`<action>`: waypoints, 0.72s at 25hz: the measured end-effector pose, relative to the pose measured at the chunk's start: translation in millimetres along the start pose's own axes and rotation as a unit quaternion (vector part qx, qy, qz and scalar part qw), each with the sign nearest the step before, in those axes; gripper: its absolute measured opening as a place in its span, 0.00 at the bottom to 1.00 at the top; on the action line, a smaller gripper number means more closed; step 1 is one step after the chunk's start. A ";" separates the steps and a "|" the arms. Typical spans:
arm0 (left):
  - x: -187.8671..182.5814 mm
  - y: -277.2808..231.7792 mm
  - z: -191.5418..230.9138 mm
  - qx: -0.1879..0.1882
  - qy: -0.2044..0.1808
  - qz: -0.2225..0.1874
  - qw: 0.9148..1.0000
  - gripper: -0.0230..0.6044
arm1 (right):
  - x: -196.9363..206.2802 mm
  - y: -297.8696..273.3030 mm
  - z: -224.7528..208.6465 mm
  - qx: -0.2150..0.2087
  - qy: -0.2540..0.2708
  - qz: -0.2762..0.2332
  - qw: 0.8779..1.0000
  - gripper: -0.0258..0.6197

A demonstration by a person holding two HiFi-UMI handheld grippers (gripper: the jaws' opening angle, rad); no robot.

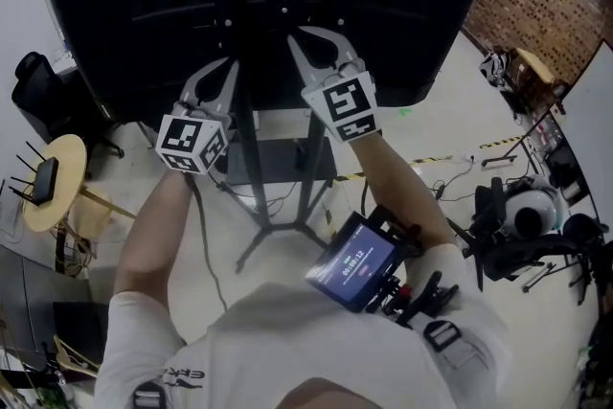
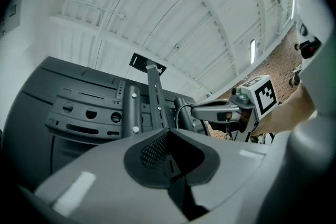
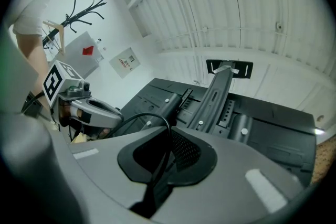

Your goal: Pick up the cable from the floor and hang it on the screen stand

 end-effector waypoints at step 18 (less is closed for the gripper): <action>-34.5 -139.8 -46.5 0.042 0.029 -0.065 0.997 0.04 | -6.6 9.1 -152.2 0.069 0.068 -0.006 0.995 0.09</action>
Point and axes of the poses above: the fingertips, and each gripper's own axes: y backward along the fingers, z to its left, x out of its underside, the point moved 4 cm from there along y, backward along the fingers, and after that the axes turned 3 degrees about y, right-handed, at the moved point
